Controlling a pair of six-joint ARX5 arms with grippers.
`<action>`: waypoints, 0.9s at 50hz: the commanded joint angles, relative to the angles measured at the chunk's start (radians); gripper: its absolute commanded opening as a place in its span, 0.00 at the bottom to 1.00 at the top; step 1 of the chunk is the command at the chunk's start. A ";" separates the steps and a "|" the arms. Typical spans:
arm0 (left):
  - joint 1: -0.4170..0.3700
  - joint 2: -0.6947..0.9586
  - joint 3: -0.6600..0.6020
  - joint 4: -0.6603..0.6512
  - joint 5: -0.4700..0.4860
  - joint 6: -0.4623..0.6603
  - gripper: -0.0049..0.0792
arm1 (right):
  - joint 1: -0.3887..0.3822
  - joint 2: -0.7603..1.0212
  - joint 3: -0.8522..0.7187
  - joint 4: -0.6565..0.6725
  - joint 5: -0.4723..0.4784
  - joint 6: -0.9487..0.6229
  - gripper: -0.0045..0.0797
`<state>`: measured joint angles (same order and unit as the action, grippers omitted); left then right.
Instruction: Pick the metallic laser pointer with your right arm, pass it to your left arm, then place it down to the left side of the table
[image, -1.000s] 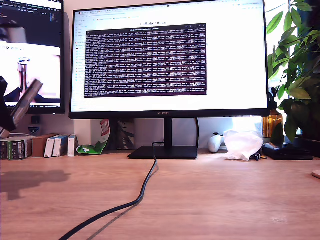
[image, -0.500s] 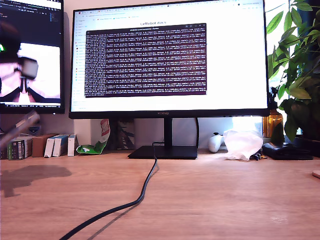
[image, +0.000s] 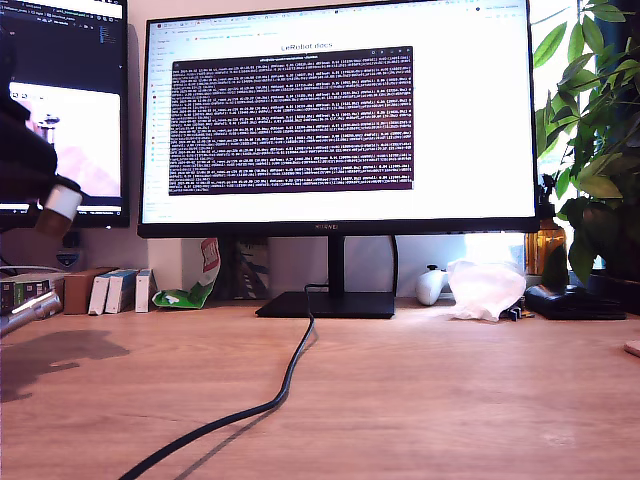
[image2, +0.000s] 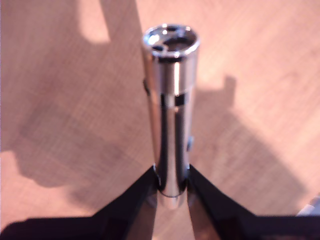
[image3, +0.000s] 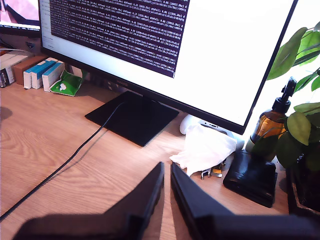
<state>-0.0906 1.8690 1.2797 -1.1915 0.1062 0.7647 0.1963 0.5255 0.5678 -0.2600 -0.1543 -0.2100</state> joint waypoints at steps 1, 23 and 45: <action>0.003 0.032 0.004 -0.010 0.006 -0.005 0.03 | 0.000 -0.001 -0.010 0.013 -0.006 0.002 0.04; 0.002 0.055 0.006 0.035 -0.021 -0.015 0.11 | 0.000 -0.001 -0.010 0.016 -0.055 0.002 0.04; 0.001 0.055 0.014 0.042 -0.017 -0.061 0.36 | 0.000 -0.001 -0.010 0.015 -0.056 0.002 0.04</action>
<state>-0.0898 1.9018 1.2835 -1.1561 0.0875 0.7128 0.1963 0.5259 0.5678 -0.2546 -0.2035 -0.2100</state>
